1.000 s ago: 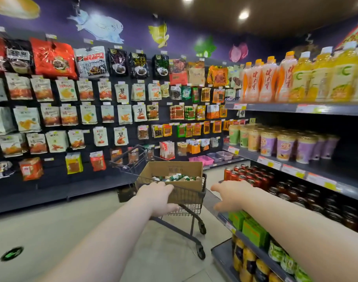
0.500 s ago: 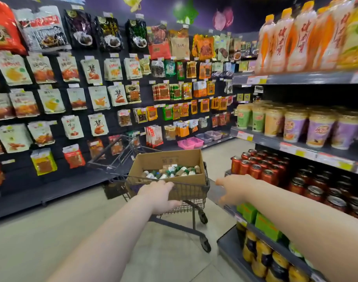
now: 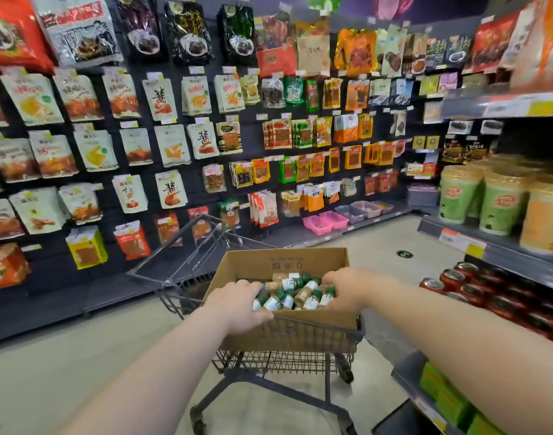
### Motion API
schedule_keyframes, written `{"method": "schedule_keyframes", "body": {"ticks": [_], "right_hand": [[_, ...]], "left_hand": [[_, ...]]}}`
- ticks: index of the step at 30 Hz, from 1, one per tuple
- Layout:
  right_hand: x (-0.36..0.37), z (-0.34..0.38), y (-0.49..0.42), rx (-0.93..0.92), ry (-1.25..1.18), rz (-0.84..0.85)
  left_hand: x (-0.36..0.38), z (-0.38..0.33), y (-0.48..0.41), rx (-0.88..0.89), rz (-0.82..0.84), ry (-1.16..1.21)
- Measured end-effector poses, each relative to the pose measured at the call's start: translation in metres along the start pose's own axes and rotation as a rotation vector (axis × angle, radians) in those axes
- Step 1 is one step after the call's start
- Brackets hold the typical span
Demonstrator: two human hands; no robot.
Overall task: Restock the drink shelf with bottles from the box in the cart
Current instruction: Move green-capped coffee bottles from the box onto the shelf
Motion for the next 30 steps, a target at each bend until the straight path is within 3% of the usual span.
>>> {"method": "schedule_keyframes", "body": {"ticks": [12,23,30], "right_hand": [[0.028,0.020,-0.169,-0.009,-0.012,0.136],[0.076,0.011,-0.284,0.316,-0.137,0.279],[0.112,-0.004,-0.317,0.426,-0.194,0.388]], "left_hand": [[0.053,0.099,-0.117,-0.020,0.109,0.069],[0.123,0.203,-0.256,0.147,0.300,0.162],[0.178,0.199,-0.315,0.189,0.424,0.326]]}}
Point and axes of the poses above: each hand's wrist, its own y-axis away from the middle knuckle, its own x-axis out of the palm, z = x × y, the point moved 3 cm from there along -y, towards the middle knuckle, and after that the axes turned 14 degrees about x, right-handed, at the moved point
